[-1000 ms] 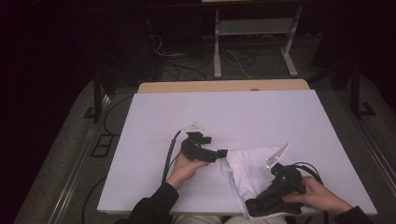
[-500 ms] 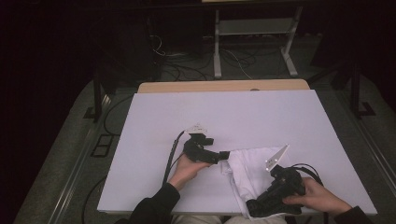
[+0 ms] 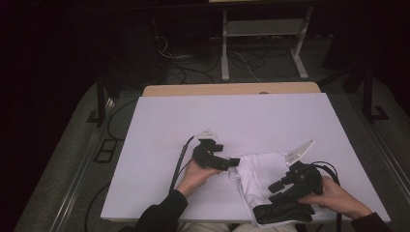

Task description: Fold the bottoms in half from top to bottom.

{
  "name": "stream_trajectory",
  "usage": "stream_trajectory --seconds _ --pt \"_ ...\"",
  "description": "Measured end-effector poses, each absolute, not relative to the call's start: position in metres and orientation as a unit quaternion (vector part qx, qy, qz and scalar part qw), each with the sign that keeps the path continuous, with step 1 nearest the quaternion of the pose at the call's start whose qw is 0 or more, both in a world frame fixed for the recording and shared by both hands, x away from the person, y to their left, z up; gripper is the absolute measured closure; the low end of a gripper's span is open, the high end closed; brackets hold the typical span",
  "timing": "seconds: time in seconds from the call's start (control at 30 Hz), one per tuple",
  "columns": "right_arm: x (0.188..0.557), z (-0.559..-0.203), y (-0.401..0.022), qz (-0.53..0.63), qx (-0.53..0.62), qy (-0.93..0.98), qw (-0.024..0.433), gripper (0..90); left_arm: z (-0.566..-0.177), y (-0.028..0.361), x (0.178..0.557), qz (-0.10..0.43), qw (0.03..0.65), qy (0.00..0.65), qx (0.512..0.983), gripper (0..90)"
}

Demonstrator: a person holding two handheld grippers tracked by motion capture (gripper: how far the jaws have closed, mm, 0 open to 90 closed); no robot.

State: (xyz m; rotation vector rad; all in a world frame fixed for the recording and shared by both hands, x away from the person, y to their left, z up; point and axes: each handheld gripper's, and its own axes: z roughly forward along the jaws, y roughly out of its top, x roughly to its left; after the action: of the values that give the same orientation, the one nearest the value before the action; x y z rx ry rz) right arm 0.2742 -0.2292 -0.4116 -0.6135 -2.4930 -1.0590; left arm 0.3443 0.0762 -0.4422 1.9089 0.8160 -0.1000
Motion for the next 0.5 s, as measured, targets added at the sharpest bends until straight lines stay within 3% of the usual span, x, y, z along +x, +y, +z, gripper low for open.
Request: stream_trajectory --seconds 0.27,0.5 --pt "0.292 -0.398 -0.248 -0.426 -0.267 -0.855 0.129 19.6 -0.444 0.074 0.346 -0.050 0.512 0.342 0.786 1.2" --pt "0.308 -0.393 -0.268 -0.450 -0.296 -0.838 0.090 9.7 -0.446 0.073 0.347 -0.052 0.512 0.343 0.786 1.2"
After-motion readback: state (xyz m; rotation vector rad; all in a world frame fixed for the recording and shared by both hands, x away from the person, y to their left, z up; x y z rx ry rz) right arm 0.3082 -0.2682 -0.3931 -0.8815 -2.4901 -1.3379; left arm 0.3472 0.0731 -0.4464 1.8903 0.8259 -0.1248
